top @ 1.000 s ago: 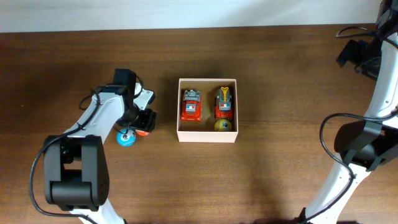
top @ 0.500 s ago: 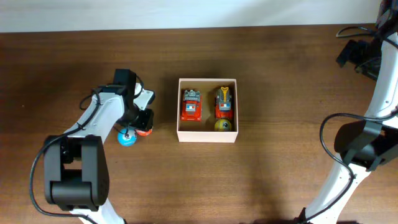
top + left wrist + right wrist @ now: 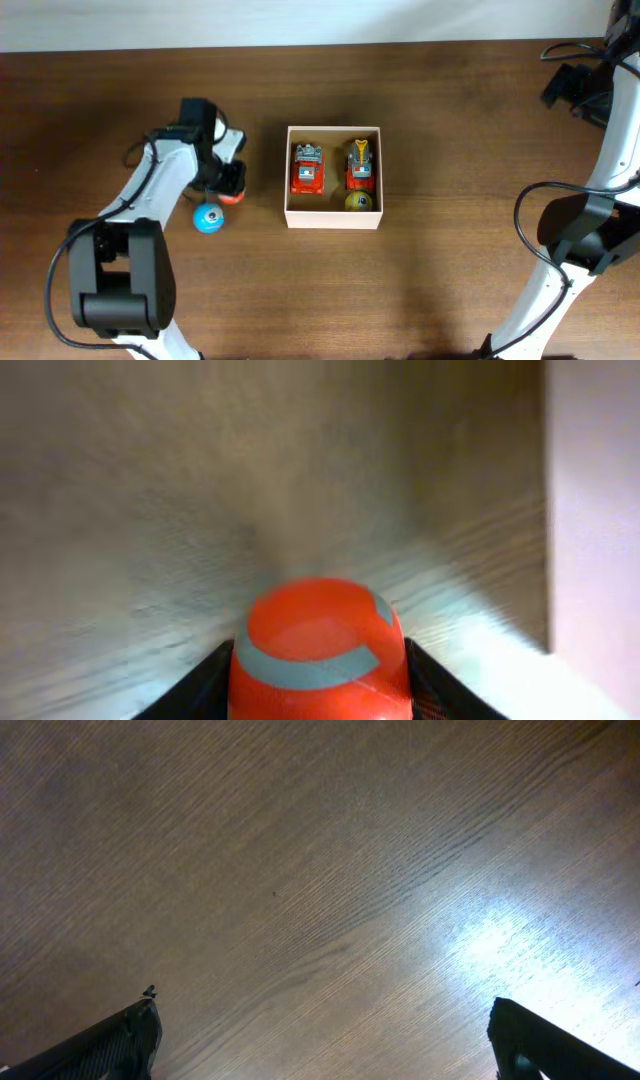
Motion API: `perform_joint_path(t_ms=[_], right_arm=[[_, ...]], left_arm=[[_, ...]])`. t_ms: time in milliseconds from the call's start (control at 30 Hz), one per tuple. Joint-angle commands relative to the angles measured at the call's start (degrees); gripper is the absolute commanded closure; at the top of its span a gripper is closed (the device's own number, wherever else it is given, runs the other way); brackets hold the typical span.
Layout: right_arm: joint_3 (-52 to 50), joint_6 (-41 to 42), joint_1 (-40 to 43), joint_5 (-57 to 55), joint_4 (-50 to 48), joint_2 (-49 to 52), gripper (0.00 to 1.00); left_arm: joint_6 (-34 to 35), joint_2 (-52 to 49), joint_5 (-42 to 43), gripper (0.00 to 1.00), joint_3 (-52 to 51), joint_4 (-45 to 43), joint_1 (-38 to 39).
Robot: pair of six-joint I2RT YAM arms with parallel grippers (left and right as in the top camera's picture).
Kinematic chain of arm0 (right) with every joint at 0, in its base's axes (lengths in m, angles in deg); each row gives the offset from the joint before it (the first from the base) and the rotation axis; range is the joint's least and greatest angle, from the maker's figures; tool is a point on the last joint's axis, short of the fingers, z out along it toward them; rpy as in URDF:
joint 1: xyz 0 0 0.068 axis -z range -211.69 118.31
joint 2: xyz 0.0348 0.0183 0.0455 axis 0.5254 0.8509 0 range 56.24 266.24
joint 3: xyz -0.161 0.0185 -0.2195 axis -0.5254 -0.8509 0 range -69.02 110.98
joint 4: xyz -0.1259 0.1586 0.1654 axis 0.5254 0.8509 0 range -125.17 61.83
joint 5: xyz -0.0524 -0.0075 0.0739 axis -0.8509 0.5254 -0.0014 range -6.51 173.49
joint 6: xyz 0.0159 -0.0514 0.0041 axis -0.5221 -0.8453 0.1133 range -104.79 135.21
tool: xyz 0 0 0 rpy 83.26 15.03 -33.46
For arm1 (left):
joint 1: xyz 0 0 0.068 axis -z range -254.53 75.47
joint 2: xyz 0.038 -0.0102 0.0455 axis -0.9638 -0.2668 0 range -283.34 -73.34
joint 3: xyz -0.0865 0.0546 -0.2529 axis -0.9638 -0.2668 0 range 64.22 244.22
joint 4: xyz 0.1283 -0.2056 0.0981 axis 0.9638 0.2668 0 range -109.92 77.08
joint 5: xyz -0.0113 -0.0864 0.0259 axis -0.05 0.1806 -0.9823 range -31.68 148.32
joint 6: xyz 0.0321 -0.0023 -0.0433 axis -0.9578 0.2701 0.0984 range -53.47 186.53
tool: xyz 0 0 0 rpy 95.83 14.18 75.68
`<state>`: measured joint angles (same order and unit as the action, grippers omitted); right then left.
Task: Pack container
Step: 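Lift the red-orange ball and place it in the box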
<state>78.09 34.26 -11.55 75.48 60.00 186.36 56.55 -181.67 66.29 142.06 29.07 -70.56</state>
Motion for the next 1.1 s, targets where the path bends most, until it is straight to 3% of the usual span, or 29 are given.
perform_joint_path(t_ms=[0, 133, 333, 500, 833, 1067], right_arm=[[1.07, 0.11, -0.24, -0.11, -0.02, -2.27, 0.01], [1.07, 0.11, -0.24, -0.11, 0.0, -2.27, 0.02], [1.07, 0.11, -0.24, -0.11, -0.02, -2.27, 0.01], [1.07, 0.11, -0.24, -0.13, -0.02, -2.27, 0.01], [1.07, 0.11, -0.24, -0.11, -0.02, -2.27, 0.01], [1.07, 0.11, -0.24, -0.11, -0.02, -2.27, 0.01]], left_arm=[[1.57, -0.39, 2.4, 0.53, 6.56, 2.4, 0.0], [1.11, -0.39, 7.65, 0.53, 12.76, 7.13, 0.02], [-7.15, -0.39, 23.69, 0.53, 20.24, 14.43, 0.07], [-12.09, -0.39, 31.91, 0.53, 21.29, 16.87, 1.18], [-18.14, -0.42, 32.61, 0.53, 21.27, 17.27, 11.72], [-18.18, -0.85, 23.28, 0.53, 21.18, 12.98, 19.85]])
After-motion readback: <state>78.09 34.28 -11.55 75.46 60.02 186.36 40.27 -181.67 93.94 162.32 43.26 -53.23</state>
